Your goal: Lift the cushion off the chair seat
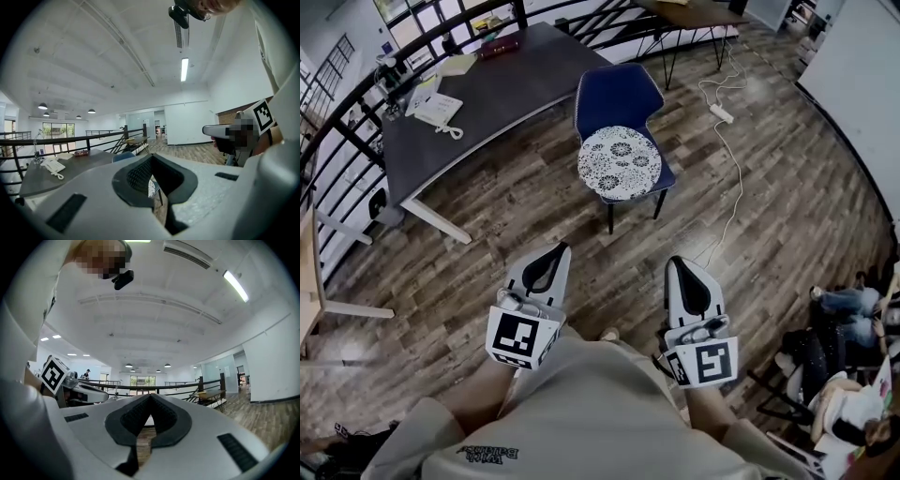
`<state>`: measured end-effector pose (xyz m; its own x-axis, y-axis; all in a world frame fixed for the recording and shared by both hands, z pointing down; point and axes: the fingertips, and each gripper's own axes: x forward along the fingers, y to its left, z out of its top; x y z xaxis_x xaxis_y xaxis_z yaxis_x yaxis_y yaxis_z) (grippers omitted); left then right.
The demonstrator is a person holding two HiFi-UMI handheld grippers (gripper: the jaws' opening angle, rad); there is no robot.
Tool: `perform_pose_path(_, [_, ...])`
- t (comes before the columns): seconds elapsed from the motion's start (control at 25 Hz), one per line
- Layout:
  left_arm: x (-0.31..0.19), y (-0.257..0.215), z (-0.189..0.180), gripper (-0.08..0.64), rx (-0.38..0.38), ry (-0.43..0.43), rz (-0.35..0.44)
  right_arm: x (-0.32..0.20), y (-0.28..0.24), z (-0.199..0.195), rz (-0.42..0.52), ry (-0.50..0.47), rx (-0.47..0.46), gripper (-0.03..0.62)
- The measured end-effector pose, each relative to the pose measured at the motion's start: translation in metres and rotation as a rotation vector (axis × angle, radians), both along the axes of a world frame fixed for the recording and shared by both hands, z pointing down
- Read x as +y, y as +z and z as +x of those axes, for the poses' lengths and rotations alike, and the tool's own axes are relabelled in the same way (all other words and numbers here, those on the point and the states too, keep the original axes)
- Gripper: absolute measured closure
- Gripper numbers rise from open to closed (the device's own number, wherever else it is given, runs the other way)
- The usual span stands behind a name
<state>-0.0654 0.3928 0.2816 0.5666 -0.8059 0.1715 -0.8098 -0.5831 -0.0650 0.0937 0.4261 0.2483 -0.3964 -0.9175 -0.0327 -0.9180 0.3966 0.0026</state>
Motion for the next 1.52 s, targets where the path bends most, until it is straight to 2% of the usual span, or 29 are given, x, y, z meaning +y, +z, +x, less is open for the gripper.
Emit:
perform_pose_path(0.28, [0.007,0.002,0.036,0.556,-0.005,0.030,0.025,0.005,0.003,0.023,0.015,0.003,0.020,0.589])
perform_pose_path(0.64, [-0.029,0.015,0.026,0.557,0.010,0.007,0.039,-0.023,0.027,0.026,-0.001,-0.004,0.018,0.589])
perform_pose_path(1.04, [-0.125,0.030,0.017,0.557,0.003,0.037,0.048,-0.117,0.054,0.006,-0.026,-0.009,0.069,0.589])
perform_pose_path(1.24, [-0.190,0.038,0.008,0.557,0.011,0.041,0.022,-0.181,0.067,-0.006,-0.086,-0.026,0.066,0.589])
perform_pose_path(1.52, [-0.273,0.050,-0.006,0.556,0.019,0.045,-0.046,-0.265,0.064,-0.018,-0.116,-0.012,0.078,0.589])
